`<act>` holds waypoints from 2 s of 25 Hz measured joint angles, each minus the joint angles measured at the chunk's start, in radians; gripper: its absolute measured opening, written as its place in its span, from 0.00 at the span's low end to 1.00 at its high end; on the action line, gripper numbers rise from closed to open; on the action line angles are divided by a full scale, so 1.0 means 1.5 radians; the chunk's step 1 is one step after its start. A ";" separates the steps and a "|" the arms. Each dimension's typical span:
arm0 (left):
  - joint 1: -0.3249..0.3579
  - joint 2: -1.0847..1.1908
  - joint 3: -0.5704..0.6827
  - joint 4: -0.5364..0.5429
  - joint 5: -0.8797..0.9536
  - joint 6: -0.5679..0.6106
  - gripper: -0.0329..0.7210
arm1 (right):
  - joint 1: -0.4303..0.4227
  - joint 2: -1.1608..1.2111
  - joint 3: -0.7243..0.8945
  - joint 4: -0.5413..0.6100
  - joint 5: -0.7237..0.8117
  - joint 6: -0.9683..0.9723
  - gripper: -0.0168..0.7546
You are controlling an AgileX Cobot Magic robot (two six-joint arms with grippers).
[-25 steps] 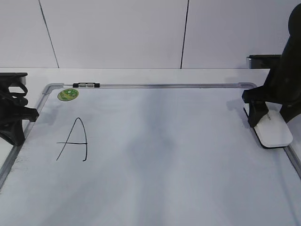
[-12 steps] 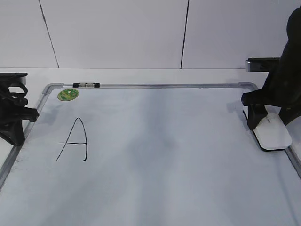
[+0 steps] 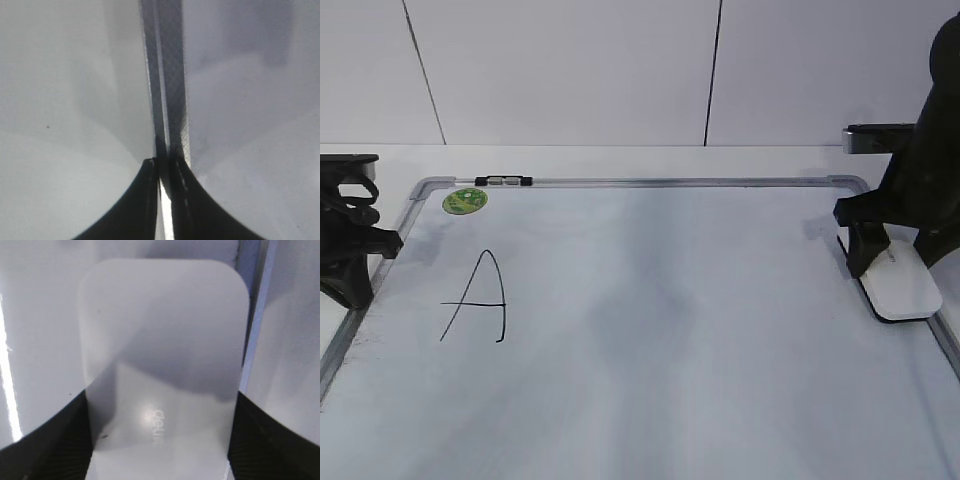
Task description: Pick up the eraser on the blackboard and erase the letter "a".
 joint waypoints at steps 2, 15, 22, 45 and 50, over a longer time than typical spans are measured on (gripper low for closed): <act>0.000 0.000 0.000 0.000 0.000 0.000 0.08 | 0.000 0.000 0.000 0.000 0.000 0.000 0.73; 0.000 0.000 0.000 0.000 0.000 0.000 0.08 | 0.000 0.010 0.000 -0.002 0.017 0.000 0.82; 0.000 0.000 0.000 0.000 0.000 0.000 0.09 | 0.000 0.011 -0.025 -0.004 0.058 0.006 0.83; 0.002 -0.017 0.007 0.019 -0.017 0.019 0.46 | 0.000 -0.032 -0.156 0.010 0.092 0.035 0.79; 0.002 -0.063 0.009 0.016 -0.004 0.019 0.47 | 0.000 -0.079 -0.156 0.054 0.093 0.038 0.79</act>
